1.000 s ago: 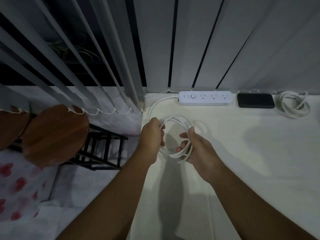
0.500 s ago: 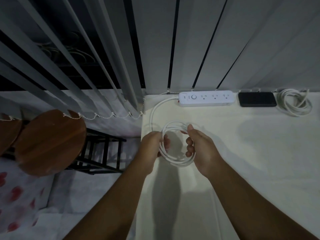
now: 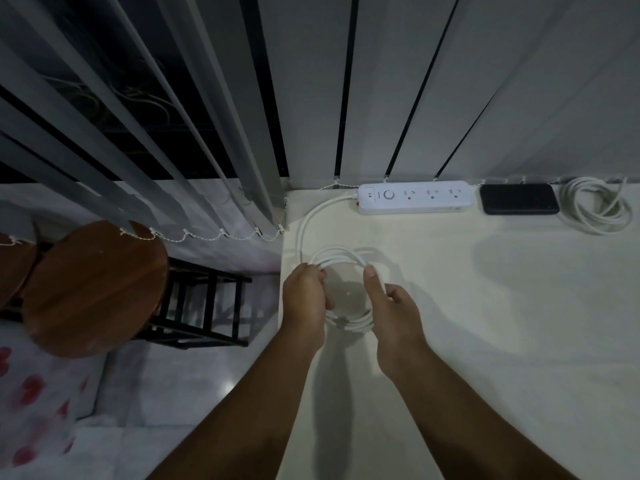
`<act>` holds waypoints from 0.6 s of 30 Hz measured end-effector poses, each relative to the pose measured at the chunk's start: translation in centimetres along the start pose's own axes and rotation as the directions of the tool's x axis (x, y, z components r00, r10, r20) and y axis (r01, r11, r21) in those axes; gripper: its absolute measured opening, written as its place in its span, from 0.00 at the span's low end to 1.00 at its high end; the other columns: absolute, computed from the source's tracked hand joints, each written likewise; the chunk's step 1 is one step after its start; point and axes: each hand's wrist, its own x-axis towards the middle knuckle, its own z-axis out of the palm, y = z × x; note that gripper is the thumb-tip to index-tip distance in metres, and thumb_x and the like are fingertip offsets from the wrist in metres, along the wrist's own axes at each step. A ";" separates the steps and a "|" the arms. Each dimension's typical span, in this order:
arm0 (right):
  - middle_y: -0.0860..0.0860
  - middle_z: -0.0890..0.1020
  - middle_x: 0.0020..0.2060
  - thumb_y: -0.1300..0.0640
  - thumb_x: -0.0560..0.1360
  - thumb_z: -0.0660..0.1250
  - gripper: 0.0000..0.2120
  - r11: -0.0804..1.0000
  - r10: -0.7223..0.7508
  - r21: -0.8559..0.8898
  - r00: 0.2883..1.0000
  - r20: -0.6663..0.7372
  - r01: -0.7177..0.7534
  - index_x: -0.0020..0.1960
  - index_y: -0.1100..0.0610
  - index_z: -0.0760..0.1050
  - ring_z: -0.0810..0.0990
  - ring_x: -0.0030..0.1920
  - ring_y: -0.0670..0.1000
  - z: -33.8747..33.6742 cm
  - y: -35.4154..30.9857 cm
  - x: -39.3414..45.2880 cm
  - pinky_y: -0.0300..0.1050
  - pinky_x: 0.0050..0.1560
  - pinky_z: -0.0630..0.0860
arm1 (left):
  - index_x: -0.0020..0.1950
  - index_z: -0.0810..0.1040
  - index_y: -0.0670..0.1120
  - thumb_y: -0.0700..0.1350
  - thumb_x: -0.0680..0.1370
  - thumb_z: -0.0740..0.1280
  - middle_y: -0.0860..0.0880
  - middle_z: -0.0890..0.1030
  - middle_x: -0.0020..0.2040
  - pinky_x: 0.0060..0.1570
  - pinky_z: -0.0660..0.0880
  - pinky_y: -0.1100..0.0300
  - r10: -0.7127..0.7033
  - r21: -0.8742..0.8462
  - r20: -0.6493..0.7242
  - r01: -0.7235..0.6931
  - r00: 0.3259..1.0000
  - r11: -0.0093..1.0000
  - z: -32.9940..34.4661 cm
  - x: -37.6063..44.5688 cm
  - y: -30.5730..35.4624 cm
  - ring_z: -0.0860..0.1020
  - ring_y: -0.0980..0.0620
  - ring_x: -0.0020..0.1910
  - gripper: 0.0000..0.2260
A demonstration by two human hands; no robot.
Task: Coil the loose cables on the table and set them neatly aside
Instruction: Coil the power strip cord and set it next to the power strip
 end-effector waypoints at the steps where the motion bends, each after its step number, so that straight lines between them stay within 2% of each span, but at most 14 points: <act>1: 0.54 0.84 0.47 0.29 0.67 0.71 0.29 0.999 0.039 -0.030 0.999 0.018 -0.038 0.46 0.56 0.77 0.83 0.49 0.55 0.0 -0.2 0.3 0.53 0.57 0.79 | 0.35 0.74 0.44 0.43 0.65 0.61 0.51 0.69 0.22 0.30 0.66 0.58 -0.027 -0.040 0.003 0.027 1.000 0.999 -0.1 0.1 -0.2 0.66 0.53 0.18 0.04; 4: 0.53 0.85 0.56 0.28 0.67 0.71 0.36 0.982 0.189 -0.010 0.962 0.194 -0.191 0.61 0.56 0.78 0.84 0.56 0.54 0.2 -0.9 0.6 0.56 0.64 0.78 | 0.37 0.75 0.43 0.40 0.70 0.60 0.48 0.69 0.25 0.28 0.66 0.59 -0.095 -0.126 -0.001 0.094 0.995 0.988 -0.5 0.5 -0.8 0.65 0.53 0.17 0.05; 6: 0.53 0.86 0.55 0.30 0.71 0.69 0.33 0.982 0.186 -0.018 0.950 0.252 -0.187 0.62 0.56 0.77 0.85 0.55 0.54 0.4 -1.0 0.6 0.56 0.62 0.80 | 0.36 0.75 0.44 0.39 0.72 0.60 0.48 0.70 0.26 0.31 0.66 0.58 -0.115 -0.107 -0.020 0.113 0.993 0.988 -0.6 0.7 -1.0 0.66 0.52 0.19 0.07; 8: 0.53 0.86 0.51 0.34 0.76 0.67 0.26 0.992 0.127 -0.033 0.963 0.239 -0.122 0.58 0.55 0.79 0.86 0.50 0.53 0.5 -0.8 0.8 0.55 0.58 0.82 | 0.37 0.75 0.45 0.39 0.75 0.59 0.49 0.73 0.28 0.34 0.68 0.57 -0.074 0.036 -0.037 0.076 0.997 0.996 -0.5 0.9 -0.8 0.70 0.50 0.26 0.09; 9: 0.53 0.86 0.49 0.37 0.78 0.66 0.23 0.995 0.101 -0.008 0.968 0.228 -0.102 0.58 0.56 0.79 0.85 0.48 0.52 0.5 -0.7 0.8 0.54 0.56 0.82 | 0.41 0.76 0.43 0.40 0.77 0.59 0.47 0.76 0.34 0.38 0.72 0.55 -0.032 0.138 -0.034 0.037 0.999 0.990 -0.5 0.8 -0.8 0.73 0.48 0.33 0.09; 11: 0.54 0.84 0.45 0.43 0.82 0.64 0.21 0.992 0.057 0.099 0.972 0.226 -0.081 0.59 0.60 0.79 0.83 0.45 0.52 0.6 -0.6 0.8 0.52 0.52 0.80 | 0.53 0.78 0.41 0.44 0.79 0.59 0.42 0.80 0.48 0.51 0.77 0.48 0.044 0.343 -0.050 -0.024 0.998 0.939 -0.5 0.7 -0.9 0.78 0.42 0.47 0.11; 12: 0.54 0.84 0.43 0.45 0.83 0.63 0.19 0.986 0.032 0.152 0.972 0.235 -0.070 0.59 0.61 0.78 0.84 0.44 0.52 0.6 -0.6 0.9 0.50 0.50 0.80 | 0.57 0.79 0.42 0.46 0.78 0.60 0.40 0.81 0.53 0.57 0.78 0.45 0.072 0.401 -0.081 -0.033 0.994 0.915 -0.5 0.5 -1.0 0.79 0.39 0.52 0.13; 13: 0.52 0.85 0.41 0.47 0.83 0.62 0.17 0.980 0.006 0.193 0.969 0.247 -0.055 0.57 0.61 0.78 0.84 0.42 0.50 0.6 -0.7 0.9 0.47 0.47 0.79 | 0.57 0.78 0.45 0.48 0.76 0.61 0.39 0.81 0.56 0.58 0.78 0.44 0.081 0.411 -0.112 -0.028 0.990 0.911 -0.5 0.1 -1.0 0.79 0.37 0.55 0.13; 14: 0.49 0.84 0.37 0.48 0.84 0.62 0.15 0.974 -0.014 0.220 0.966 0.256 -0.045 0.54 0.59 0.78 0.84 0.38 0.48 0.7 -0.8 0.9 0.45 0.44 0.78 | 0.56 0.77 0.48 0.49 0.73 0.63 0.40 0.79 0.58 0.55 0.78 0.45 0.062 0.344 -0.137 -0.011 0.989 0.939 -0.4 -0.4 -1.1 0.79 0.39 0.54 0.14; 16: 0.46 0.82 0.31 0.49 0.84 0.63 0.12 0.966 -0.026 0.254 0.964 0.265 -0.044 0.50 0.57 0.77 0.81 0.33 0.45 0.8 -1.2 0.9 0.42 0.38 0.77 | 0.58 0.73 0.47 0.49 0.66 0.68 0.39 0.78 0.60 0.47 0.77 0.51 -0.041 0.064 -0.174 0.053 0.984 0.997 -0.2 -0.8 -1.2 0.79 0.43 0.51 0.21; 18: 0.45 0.82 0.29 0.52 0.84 0.63 0.10 0.943 -0.026 0.325 0.956 0.292 -0.073 0.49 0.57 0.78 0.81 0.31 0.44 0.8 -1.6 0.8 0.39 0.34 0.78 | 0.64 0.71 0.42 0.45 0.66 0.73 0.39 0.79 0.56 0.42 0.76 0.54 -0.156 -0.183 -0.170 0.124 0.973 0.975 -0.5 -0.5 -1.4 0.81 0.42 0.48 0.28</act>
